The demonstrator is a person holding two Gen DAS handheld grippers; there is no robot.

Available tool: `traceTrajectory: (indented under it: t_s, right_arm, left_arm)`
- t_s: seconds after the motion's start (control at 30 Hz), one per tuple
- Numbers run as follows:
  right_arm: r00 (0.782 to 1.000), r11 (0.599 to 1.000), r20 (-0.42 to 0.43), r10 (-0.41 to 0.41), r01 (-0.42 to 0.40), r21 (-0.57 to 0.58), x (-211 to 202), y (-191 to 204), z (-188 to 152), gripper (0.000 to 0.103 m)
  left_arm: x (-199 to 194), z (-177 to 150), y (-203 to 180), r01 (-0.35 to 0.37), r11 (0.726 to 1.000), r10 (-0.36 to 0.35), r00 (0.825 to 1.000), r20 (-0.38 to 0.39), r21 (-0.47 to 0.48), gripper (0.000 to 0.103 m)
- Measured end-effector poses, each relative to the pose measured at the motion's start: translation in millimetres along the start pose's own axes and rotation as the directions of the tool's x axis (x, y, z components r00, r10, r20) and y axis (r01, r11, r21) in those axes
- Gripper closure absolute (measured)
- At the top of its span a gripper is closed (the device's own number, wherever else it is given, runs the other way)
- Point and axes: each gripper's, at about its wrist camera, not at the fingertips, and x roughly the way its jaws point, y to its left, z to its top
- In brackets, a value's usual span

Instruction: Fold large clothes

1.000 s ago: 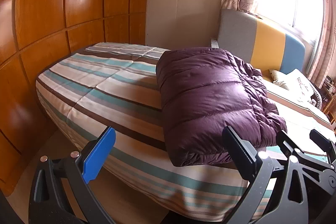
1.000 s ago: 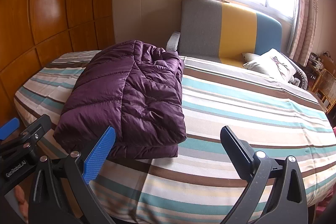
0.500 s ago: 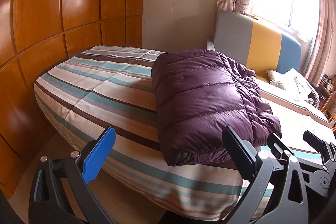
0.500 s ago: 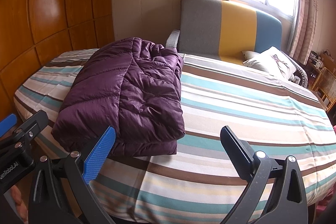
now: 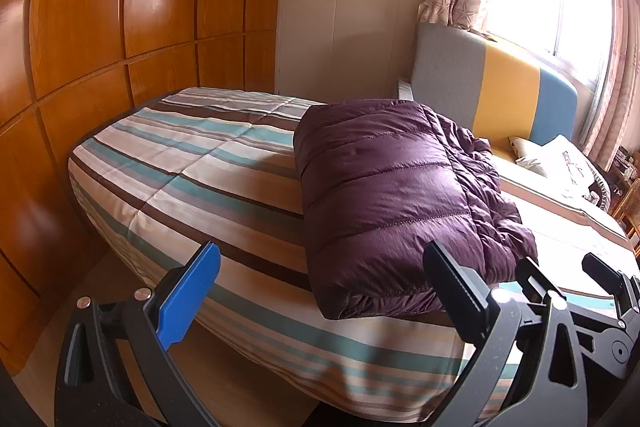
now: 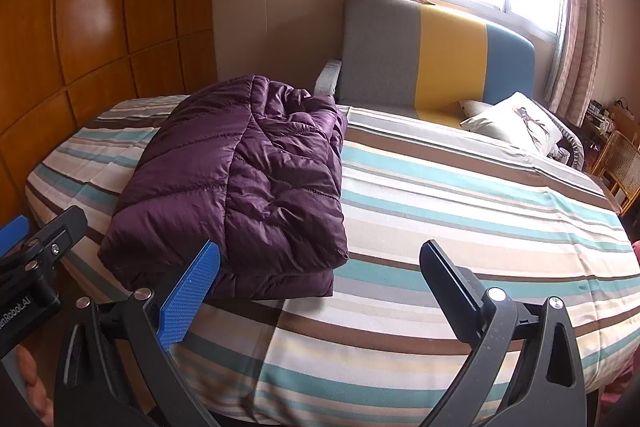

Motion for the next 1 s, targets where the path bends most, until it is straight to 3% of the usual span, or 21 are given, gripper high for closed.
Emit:
traceTrajectory:
  t_s: [0.67, 1.0]
  right_arm:
    - [1.000, 1.000, 0.000, 0.002, -0.002, -0.006, 0.8, 3.7, 0.4, 0.003]
    - [1.000, 1.000, 0.000, 0.005, -0.005, 0.000, 2.3, 2.0, 0.6, 0.003]
  left_arm:
    - [-0.1, 0.1, 0.3, -0.012, 1.000, 0.012, 1.000, 0.008, 0.015, 0.002]
    - [7.9, -2.0, 2.4, -0.011, 1.000, 0.011, 1.000, -0.027, -0.004, 0.002]
